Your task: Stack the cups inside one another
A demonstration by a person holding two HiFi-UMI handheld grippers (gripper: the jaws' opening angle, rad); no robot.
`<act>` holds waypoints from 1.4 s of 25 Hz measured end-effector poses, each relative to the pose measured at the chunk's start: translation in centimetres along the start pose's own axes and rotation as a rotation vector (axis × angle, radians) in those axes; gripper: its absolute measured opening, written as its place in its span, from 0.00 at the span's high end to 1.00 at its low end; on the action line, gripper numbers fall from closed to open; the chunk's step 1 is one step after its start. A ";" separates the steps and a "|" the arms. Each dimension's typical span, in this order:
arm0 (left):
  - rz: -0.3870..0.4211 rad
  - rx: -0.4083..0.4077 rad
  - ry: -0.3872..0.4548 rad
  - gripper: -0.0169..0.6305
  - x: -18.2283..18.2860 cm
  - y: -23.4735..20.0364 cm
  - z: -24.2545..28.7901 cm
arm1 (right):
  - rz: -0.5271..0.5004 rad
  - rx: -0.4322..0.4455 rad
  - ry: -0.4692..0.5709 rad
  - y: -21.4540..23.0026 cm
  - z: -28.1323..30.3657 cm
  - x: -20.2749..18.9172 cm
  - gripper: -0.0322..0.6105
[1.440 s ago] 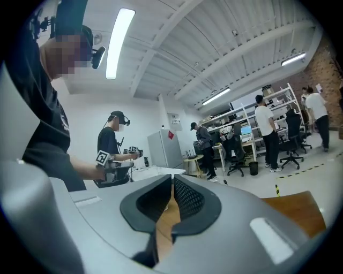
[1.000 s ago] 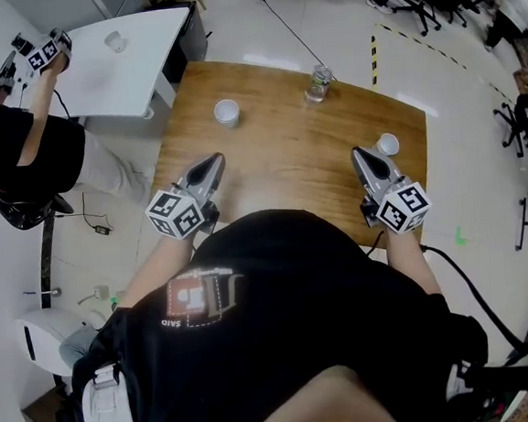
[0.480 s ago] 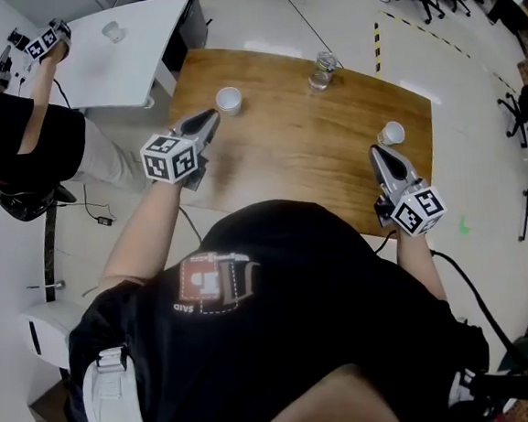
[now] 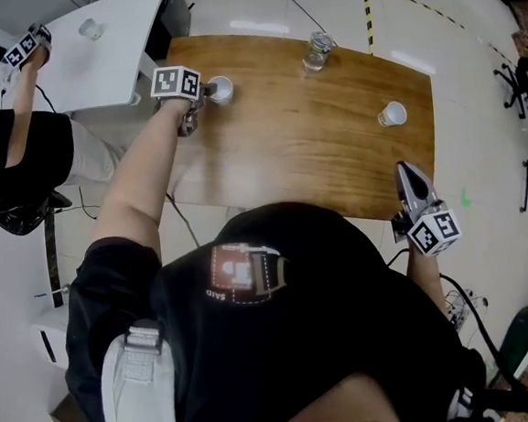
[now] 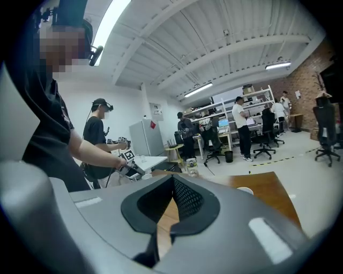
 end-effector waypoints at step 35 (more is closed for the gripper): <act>0.584 -0.013 -0.234 0.94 11.6 46.7 14.7 | 0.192 -0.149 0.143 16.1 -17.5 -9.5 0.93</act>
Point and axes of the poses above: the fingertips, and each gripper's own axes: z forward along the fingers, y to its right, x out of its top, the point moved 8 cm from there along -z, backward along the fingers, and after that the axes turned 13 degrees about -y, right-handed, at the moved point
